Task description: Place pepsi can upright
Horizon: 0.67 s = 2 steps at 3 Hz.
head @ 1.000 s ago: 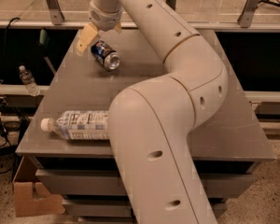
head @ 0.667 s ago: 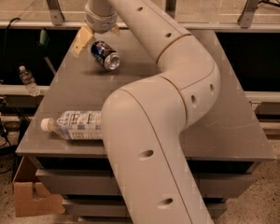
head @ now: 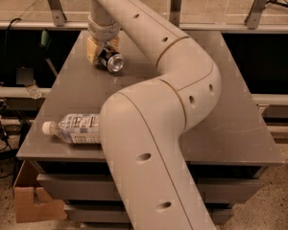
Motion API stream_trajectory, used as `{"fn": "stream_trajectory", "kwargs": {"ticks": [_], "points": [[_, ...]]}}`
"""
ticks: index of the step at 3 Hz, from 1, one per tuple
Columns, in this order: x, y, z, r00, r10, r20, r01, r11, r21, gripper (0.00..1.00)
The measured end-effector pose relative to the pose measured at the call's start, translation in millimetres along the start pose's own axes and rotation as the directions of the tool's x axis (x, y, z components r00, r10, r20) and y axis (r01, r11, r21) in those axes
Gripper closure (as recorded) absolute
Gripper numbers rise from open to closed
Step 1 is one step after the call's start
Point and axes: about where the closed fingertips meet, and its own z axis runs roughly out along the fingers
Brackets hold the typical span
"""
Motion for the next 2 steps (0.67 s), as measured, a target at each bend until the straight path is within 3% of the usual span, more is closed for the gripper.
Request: {"fn": "stream_trajectory", "kwargs": {"ticks": [2], "points": [[-1.9,-5.0,-17.3,0.997,0.023,0.077,-0.020,0.9990,-0.039,0.86]]}}
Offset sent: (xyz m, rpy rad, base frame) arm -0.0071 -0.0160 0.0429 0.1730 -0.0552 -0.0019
